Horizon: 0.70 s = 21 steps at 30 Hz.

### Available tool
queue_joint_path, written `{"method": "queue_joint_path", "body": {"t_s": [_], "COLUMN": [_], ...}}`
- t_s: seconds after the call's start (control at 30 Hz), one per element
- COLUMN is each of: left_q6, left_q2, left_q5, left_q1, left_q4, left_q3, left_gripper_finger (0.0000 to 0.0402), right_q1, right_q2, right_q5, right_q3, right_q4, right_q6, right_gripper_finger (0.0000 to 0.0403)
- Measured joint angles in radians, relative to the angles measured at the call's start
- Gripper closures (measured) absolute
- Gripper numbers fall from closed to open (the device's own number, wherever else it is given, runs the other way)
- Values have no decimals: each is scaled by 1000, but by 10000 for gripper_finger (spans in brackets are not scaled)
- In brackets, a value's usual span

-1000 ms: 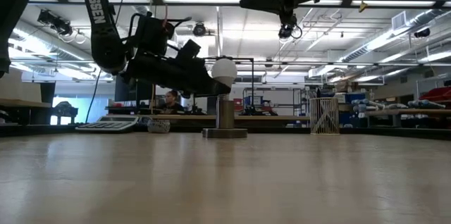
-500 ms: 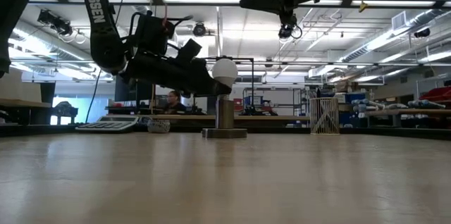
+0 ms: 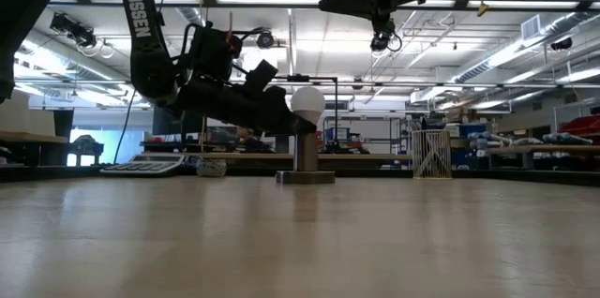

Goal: Screw lightbulb
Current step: Insert the lightbulb into the lamp

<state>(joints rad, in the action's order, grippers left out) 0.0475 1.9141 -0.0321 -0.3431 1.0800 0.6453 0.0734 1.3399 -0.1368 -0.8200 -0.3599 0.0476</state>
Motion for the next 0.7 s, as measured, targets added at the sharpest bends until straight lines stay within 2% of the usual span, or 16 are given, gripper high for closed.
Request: {"method": "queue_joint_path", "body": {"t_s": [0.13,0.43,0.7], "left_q6": [-3,0,0], "left_q2": [-2,-2,0], "left_q5": [12,24,24], "left_q1": [0,5,5], "left_q4": [-23,-25,-21], "left_q3": [1,1,0], "left_gripper_finger": [271,225,220], "right_q1": [0,0,5], "right_q2": [0,0,1], "right_q5": [0,0,0], "right_q3": [0,0,0], "right_q4": [9,15,2], "right_q6": [-3,-18,-66], "right_gripper_finger": [398,398,397]}}
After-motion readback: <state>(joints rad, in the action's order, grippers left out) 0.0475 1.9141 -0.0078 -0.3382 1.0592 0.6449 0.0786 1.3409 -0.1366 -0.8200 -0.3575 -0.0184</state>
